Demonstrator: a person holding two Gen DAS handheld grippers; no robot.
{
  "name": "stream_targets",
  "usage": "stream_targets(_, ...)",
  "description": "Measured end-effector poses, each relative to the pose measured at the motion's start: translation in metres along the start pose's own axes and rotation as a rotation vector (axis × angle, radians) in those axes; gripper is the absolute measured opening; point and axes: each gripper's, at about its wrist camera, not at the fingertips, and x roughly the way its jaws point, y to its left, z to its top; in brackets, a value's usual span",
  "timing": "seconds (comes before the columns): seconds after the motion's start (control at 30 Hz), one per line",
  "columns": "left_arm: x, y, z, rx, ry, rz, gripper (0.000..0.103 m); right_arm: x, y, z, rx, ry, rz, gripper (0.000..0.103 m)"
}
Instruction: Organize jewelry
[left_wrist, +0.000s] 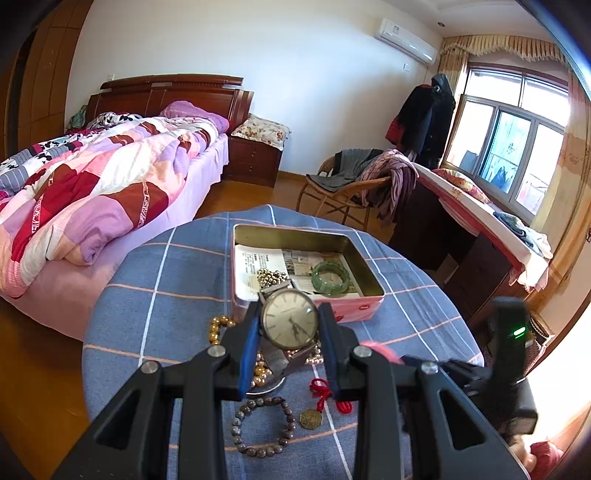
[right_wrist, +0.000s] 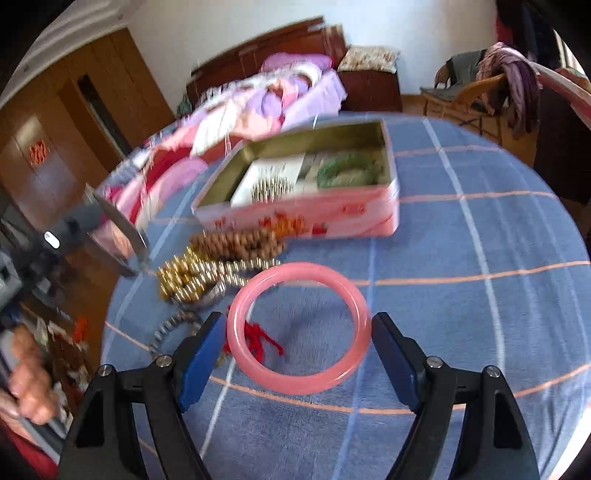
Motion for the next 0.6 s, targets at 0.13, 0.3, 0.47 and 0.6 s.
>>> stream_targets(0.13,0.003,-0.002,0.002,0.009,-0.001,0.001,0.032,-0.033,0.008,0.023,-0.024,-0.150,-0.019,0.080)
stream_targets(0.3,0.011,-0.009,0.016,0.024,-0.022,-0.002,0.032,-0.045,0.019,0.069,-0.072,-0.289,-0.077,0.081)
stream_targets(0.47,0.038,-0.011,0.035,0.039,-0.029,-0.007,0.032,-0.013,0.018,0.110,-0.075,-0.308,-0.135,0.081)
stream_targets(0.6,0.072,-0.008,0.042,0.049,0.003,0.002,0.032,0.027,0.010,0.125,-0.050,-0.257,-0.136,0.081)
